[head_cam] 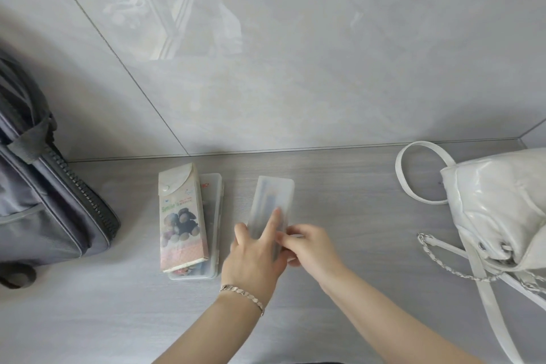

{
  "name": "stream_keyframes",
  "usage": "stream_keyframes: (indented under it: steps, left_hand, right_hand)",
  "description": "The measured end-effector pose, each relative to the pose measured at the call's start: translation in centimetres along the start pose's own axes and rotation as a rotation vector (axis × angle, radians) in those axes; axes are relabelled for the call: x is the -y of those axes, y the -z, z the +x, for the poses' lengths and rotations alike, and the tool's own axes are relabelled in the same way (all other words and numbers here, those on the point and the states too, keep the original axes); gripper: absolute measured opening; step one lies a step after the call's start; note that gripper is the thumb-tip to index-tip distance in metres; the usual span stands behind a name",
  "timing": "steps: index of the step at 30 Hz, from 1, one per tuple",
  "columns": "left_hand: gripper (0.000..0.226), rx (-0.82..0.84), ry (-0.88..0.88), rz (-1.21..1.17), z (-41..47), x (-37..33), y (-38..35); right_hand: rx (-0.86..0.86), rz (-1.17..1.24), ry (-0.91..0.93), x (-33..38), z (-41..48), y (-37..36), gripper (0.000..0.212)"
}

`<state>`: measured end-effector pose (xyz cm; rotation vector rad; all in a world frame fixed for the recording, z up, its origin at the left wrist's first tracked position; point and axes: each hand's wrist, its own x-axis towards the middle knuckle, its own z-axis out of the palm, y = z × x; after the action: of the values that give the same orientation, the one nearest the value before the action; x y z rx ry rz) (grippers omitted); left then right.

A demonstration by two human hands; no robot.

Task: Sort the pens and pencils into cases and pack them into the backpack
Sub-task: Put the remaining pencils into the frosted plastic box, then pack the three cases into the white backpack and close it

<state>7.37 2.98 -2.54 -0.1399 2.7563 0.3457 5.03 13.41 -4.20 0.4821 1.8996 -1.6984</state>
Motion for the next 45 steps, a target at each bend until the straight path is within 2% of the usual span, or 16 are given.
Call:
stream_keyframes:
  steps: [4,8,17,20,23,27,30,33,37,42,45]
  left_hand:
    - [0.065,0.034,0.057,0.051,2.3,0.8,-0.6]
    - [0.063,0.096,0.130,0.221,5.7,1.9,-1.4]
    - [0.061,0.189,0.079,0.573,6.6,1.1,-1.9]
    - [0.056,0.202,-0.133,0.495,5.7,-1.1,-0.9]
    - [0.046,0.328,-0.281,0.306,4.9,-4.3,0.1]
    - [0.044,0.276,-0.479,0.355,4.2,-8.9,0.6]
    - [0.043,0.268,-0.544,0.342,3.9,-12.0,0.3]
    - [0.043,0.277,-0.587,0.344,3.4,-14.8,-0.1]
    - [0.044,0.290,-0.602,0.358,3.0,-16.5,-0.8]
    - [0.044,0.329,-0.579,0.351,2.5,-16.4,-1.1]
    - [0.043,0.338,-0.561,0.305,2.4,-15.9,-1.1]
  right_hand:
    - [0.050,-0.101,-0.004,-0.2,1.2,0.2,0.017]
    - [-0.027,-0.197,0.017,-1.0,2.0,1.7,0.021]
    - [0.001,-0.391,0.033,-3.1,1.7,6.1,0.026]
    - [0.003,-0.419,0.030,-3.3,1.3,8.4,0.023]
    - [-0.042,-0.506,0.044,-2.7,0.1,11.6,0.009]
    - [-0.205,-0.617,0.202,-0.9,-2.4,17.5,0.011]
    - [-0.395,-0.774,0.325,0.0,-4.1,22.9,0.015]
    - [-0.568,-0.954,0.323,-0.2,-5.8,28.7,0.026]
    - [-0.527,-1.188,0.130,-2.2,-6.8,33.2,0.036]
    - [-0.405,-1.140,0.285,-3.5,-6.7,34.7,0.047]
    - [-0.408,-1.143,0.311,-3.3,-6.4,35.0,0.045]
